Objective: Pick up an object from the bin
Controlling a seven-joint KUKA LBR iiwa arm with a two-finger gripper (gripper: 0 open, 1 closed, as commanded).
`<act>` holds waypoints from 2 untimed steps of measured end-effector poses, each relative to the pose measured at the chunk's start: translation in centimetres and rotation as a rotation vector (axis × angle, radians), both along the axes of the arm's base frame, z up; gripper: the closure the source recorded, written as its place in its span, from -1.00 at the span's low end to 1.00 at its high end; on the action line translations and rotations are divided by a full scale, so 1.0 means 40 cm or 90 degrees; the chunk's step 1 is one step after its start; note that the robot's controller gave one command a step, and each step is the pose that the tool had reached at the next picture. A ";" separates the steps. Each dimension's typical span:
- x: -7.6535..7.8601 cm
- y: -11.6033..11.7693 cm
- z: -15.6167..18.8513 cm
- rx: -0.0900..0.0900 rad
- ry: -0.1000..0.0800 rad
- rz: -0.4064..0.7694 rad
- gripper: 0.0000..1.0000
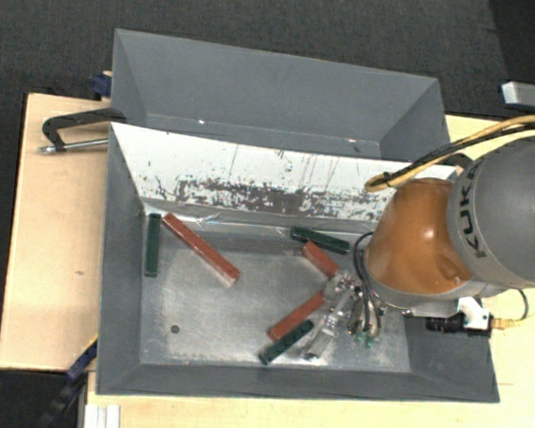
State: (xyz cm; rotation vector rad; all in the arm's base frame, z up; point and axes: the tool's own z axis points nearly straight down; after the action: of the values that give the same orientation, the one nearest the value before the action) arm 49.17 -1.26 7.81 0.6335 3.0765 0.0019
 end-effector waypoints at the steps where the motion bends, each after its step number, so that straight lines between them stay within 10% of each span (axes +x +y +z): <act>1: 0.000 0.000 0.000 0.000 0.000 0.000 -1.00; 2: 0.013 0.061 0.043 -0.002 0.002 0.082 -1.00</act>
Offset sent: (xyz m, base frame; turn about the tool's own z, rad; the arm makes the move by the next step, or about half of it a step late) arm 0.0178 0.0786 0.0521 -0.3705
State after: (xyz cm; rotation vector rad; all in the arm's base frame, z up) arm 49.70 1.19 9.51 0.4341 3.1133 -0.0044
